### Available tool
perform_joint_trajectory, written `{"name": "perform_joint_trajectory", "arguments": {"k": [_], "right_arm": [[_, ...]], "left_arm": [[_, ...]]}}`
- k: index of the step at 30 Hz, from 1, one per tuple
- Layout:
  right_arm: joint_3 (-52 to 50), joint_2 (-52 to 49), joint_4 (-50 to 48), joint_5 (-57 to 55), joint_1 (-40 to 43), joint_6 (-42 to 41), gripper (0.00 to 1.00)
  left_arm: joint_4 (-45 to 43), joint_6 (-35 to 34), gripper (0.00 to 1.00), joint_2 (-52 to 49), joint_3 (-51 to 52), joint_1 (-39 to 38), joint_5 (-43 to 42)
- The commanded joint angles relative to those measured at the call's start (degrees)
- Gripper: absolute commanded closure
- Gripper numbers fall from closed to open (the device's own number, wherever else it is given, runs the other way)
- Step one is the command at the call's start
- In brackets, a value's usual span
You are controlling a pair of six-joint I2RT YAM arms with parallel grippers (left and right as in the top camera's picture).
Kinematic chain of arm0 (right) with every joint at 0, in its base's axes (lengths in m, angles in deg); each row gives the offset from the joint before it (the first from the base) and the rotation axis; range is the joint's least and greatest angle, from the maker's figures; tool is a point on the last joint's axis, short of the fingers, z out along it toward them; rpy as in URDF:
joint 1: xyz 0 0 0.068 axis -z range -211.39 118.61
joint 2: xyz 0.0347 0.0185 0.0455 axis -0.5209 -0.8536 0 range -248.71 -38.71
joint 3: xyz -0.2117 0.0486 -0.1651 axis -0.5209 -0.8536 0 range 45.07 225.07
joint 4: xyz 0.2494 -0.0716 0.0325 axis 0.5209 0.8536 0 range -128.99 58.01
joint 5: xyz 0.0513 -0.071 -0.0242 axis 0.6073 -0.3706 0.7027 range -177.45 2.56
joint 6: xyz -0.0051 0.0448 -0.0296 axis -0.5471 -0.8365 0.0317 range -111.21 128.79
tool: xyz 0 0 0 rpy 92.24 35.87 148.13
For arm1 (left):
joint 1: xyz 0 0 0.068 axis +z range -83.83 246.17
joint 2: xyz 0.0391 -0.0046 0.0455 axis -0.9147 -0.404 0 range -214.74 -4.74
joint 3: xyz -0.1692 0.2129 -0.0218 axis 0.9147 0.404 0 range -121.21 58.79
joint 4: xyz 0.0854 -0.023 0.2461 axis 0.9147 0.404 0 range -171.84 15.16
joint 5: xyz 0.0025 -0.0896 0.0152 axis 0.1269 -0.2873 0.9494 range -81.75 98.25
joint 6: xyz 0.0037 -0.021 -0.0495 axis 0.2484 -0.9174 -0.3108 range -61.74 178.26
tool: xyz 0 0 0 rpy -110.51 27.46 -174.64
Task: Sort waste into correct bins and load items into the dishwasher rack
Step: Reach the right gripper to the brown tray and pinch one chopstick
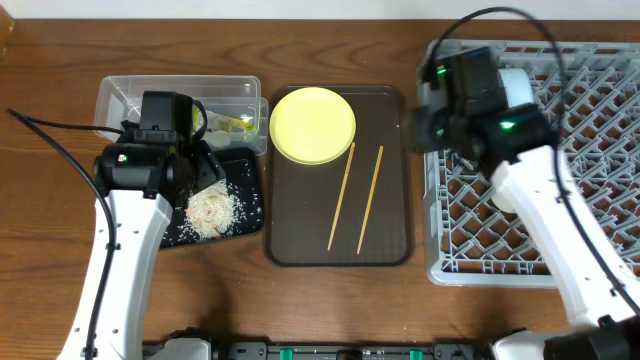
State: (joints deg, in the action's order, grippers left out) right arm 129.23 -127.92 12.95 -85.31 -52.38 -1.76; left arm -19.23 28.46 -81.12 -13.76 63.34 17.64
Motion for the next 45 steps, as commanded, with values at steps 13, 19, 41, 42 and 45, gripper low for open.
{"name": "perform_joint_trajectory", "arguments": {"k": [13, 19, 41, 42, 45], "right_arm": [[-4.35, -19.06, 0.24, -1.92, -12.11, -22.8, 0.46], [-4.35, -26.6, 0.02, -1.9, -12.81, -25.11, 0.51], [-3.52, -22.88, 2.34, -1.22, -7.82, -18.58, 0.99], [-3.52, -20.7, 2.8, -1.25, -6.93, -17.33, 0.99], [-3.52, -14.1, 3.96, -1.25, -4.42, -14.32, 0.99]], "left_arm": [[0.15, 0.15, 0.13, 0.81, -0.31, 0.24, 0.48], [0.13, 0.15, 0.13, 0.81, -0.33, 0.24, 0.48], [0.13, 0.15, 0.12, 0.81, -0.33, 0.24, 0.48], [0.13, 0.15, 0.12, 0.81, -0.33, 0.24, 0.48], [0.13, 0.15, 0.12, 0.81, -0.33, 0.24, 0.48]]}}
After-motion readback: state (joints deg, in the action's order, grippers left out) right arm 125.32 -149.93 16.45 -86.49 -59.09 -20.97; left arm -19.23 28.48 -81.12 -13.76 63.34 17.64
